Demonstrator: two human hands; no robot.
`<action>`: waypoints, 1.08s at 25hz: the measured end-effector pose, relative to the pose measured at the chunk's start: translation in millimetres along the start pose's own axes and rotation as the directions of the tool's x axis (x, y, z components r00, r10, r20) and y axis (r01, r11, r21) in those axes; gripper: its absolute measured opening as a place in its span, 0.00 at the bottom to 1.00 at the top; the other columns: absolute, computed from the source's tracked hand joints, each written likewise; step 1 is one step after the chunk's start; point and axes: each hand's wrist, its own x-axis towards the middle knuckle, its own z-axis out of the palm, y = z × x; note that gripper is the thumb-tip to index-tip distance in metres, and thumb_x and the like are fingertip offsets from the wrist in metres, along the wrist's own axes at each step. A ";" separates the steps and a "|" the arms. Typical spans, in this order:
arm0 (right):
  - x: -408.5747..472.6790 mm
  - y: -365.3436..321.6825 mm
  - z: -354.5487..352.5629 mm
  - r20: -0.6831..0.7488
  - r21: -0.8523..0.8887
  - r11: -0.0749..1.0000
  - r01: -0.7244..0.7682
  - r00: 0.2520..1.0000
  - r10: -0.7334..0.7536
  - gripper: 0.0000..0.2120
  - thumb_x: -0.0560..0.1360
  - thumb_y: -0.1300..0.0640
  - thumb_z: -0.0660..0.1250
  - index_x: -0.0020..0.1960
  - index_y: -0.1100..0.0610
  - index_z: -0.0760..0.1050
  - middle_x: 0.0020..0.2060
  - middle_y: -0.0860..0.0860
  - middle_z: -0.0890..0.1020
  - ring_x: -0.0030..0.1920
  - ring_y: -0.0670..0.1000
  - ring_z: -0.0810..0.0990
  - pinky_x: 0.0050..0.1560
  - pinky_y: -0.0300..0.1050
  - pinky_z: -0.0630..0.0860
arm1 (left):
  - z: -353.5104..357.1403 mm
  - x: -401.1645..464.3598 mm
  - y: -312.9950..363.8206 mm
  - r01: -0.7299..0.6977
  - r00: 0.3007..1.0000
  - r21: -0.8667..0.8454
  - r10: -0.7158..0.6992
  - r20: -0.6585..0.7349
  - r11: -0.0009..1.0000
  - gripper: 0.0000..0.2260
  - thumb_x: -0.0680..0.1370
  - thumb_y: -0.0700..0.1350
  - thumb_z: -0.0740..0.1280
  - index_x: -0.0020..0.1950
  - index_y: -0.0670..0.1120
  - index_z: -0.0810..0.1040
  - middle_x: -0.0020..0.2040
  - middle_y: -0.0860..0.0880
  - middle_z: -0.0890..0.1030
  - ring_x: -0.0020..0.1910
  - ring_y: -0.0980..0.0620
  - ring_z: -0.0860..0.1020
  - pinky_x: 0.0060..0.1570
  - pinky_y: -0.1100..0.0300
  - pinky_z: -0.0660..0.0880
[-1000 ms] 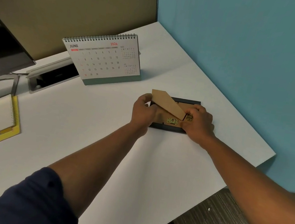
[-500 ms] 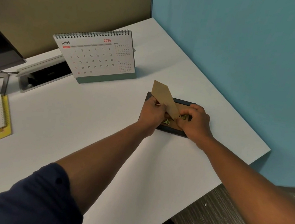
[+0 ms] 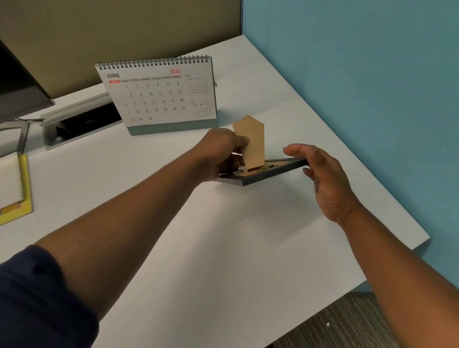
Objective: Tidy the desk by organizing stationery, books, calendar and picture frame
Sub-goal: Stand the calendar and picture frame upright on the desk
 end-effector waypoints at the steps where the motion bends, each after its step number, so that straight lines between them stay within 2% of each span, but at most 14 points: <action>1: -0.1 -3.4 4.2 0.035 0.006 1.000 0.002 0.999 -0.002 0.36 0.71 0.28 0.63 0.66 0.54 0.76 0.60 0.53 0.82 0.63 0.45 0.77 0.62 0.42 0.67 | -3.1 1.1 3.4 0.055 0.998 -0.013 -0.054 0.034 0.998 0.06 0.81 0.41 0.66 0.55 0.40 0.74 0.44 0.44 0.79 0.30 0.52 0.76 0.29 0.62 0.74; 3: 0.7 -7.2 10.4 0.094 0.072 0.997 0.019 0.995 -0.025 0.43 0.63 0.26 0.71 0.66 0.56 0.75 0.57 0.60 0.81 0.58 0.45 0.77 0.61 0.39 0.69 | -8.1 0.6 9.0 0.196 0.970 -0.020 -0.191 0.152 0.980 0.06 0.81 0.41 0.65 0.55 0.40 0.76 0.47 0.42 0.81 0.37 0.49 0.80 0.42 0.56 0.79; 5: 2.4 -11.2 16.7 0.187 0.153 0.988 0.010 0.982 -0.039 0.41 0.62 0.37 0.78 0.67 0.59 0.73 0.57 0.54 0.82 0.59 0.45 0.80 0.58 0.38 0.74 | -12.6 0.5 10.3 0.263 0.925 0.022 -0.259 0.277 0.965 0.07 0.81 0.39 0.63 0.55 0.38 0.78 0.51 0.39 0.82 0.47 0.44 0.81 0.55 0.50 0.78; 6: 1.9 -13.7 19.6 0.242 0.166 0.986 -0.010 0.970 -0.031 0.37 0.64 0.45 0.79 0.67 0.59 0.74 0.58 0.52 0.83 0.60 0.47 0.81 0.57 0.39 0.76 | -13.7 0.8 9.4 0.261 0.911 0.043 -0.260 0.319 0.964 0.08 0.81 0.38 0.62 0.53 0.37 0.79 0.50 0.39 0.83 0.47 0.43 0.82 0.55 0.49 0.78; 7: 1.3 -15.0 22.3 0.271 0.155 0.987 -0.042 0.963 -0.001 0.30 0.65 0.52 0.79 0.65 0.58 0.76 0.57 0.50 0.84 0.60 0.47 0.82 0.56 0.40 0.78 | -13.5 0.9 8.2 0.250 0.903 0.061 -0.256 0.345 0.966 0.08 0.81 0.37 0.61 0.51 0.37 0.79 0.48 0.38 0.83 0.45 0.43 0.82 0.52 0.50 0.80; 9: 1.6 -14.8 28.0 0.225 0.146 0.985 -0.090 0.973 0.056 0.21 0.67 0.63 0.77 0.59 0.54 0.80 0.52 0.47 0.86 0.56 0.46 0.84 0.55 0.40 0.80 | -11.8 0.0 6.2 0.237 0.893 0.087 -0.252 0.374 0.968 0.05 0.79 0.37 0.63 0.49 0.37 0.79 0.43 0.39 0.84 0.40 0.44 0.84 0.43 0.51 0.82; 10: 2.9 -13.8 30.3 0.188 0.156 0.982 -0.104 0.979 0.074 0.19 0.69 0.65 0.76 0.58 0.54 0.81 0.52 0.48 0.87 0.56 0.47 0.84 0.56 0.42 0.80 | -11.0 -0.4 5.2 0.231 0.890 0.090 -0.248 0.382 0.969 0.05 0.76 0.37 0.66 0.49 0.38 0.80 0.44 0.40 0.85 0.41 0.44 0.84 0.45 0.50 0.82; 12: 6.5 -9.8 32.4 0.137 0.169 0.979 -0.114 0.986 0.091 0.16 0.71 0.66 0.75 0.58 0.55 0.81 0.53 0.51 0.86 0.56 0.50 0.84 0.55 0.42 0.81 | -12.2 3.2 1.5 0.220 0.901 0.096 -0.240 0.361 0.971 0.07 0.74 0.38 0.68 0.50 0.39 0.81 0.48 0.39 0.85 0.47 0.43 0.84 0.54 0.46 0.80; 14: 8.5 -7.0 33.7 0.128 0.141 0.984 -0.112 0.987 0.094 0.16 0.72 0.65 0.75 0.59 0.57 0.81 0.53 0.51 0.86 0.55 0.50 0.85 0.53 0.41 0.81 | -15.7 7.1 -2.7 0.213 0.921 0.087 -0.229 0.315 0.973 0.05 0.78 0.38 0.66 0.51 0.39 0.80 0.52 0.38 0.83 0.51 0.42 0.81 0.62 0.44 0.76; 16: 9.3 -5.5 36.2 0.118 0.128 0.984 -0.123 0.987 0.108 0.16 0.72 0.63 0.75 0.59 0.58 0.81 0.53 0.51 0.86 0.55 0.50 0.85 0.53 0.42 0.81 | -20.1 7.6 -6.6 0.176 0.944 0.089 -0.194 0.268 0.980 0.08 0.80 0.43 0.66 0.55 0.40 0.80 0.54 0.38 0.83 0.52 0.41 0.81 0.58 0.45 0.78; 18: 9.1 -5.2 38.8 0.094 0.150 0.979 -0.134 0.988 0.121 0.15 0.72 0.61 0.75 0.58 0.56 0.81 0.51 0.49 0.87 0.53 0.49 0.85 0.53 0.43 0.82 | -23.3 5.7 -11.2 0.140 0.955 0.041 -0.145 0.259 0.989 0.16 0.81 0.51 0.65 0.61 0.42 0.80 0.56 0.39 0.84 0.53 0.41 0.83 0.54 0.46 0.80; 20: 10.6 -3.9 39.9 0.068 0.183 0.972 -0.144 0.989 0.134 0.14 0.72 0.61 0.75 0.56 0.54 0.81 0.49 0.48 0.87 0.52 0.49 0.86 0.50 0.43 0.82 | -23.2 3.9 -17.6 0.090 0.968 -0.051 -0.075 0.239 0.995 0.21 0.82 0.56 0.61 0.65 0.43 0.79 0.59 0.41 0.84 0.57 0.41 0.83 0.58 0.45 0.78; 23: 15.7 1.2 39.3 0.040 0.230 0.957 -0.179 0.984 0.175 0.14 0.74 0.66 0.72 0.57 0.55 0.79 0.51 0.49 0.86 0.52 0.49 0.85 0.50 0.43 0.83 | -23.0 1.0 -26.9 -0.001 0.978 -0.143 0.031 0.207 0.990 0.25 0.83 0.60 0.52 0.66 0.45 0.80 0.61 0.42 0.83 0.62 0.41 0.80 0.60 0.46 0.75; 27: 20.5 8.0 39.7 0.010 0.246 0.947 -0.206 0.978 0.210 0.18 0.75 0.74 0.66 0.55 0.53 0.78 0.50 0.49 0.84 0.52 0.49 0.84 0.51 0.44 0.83 | -21.8 -4.5 -39.8 -0.032 0.967 -0.244 0.092 0.239 0.969 0.31 0.80 0.68 0.53 0.68 0.47 0.78 0.63 0.45 0.82 0.64 0.44 0.80 0.63 0.47 0.73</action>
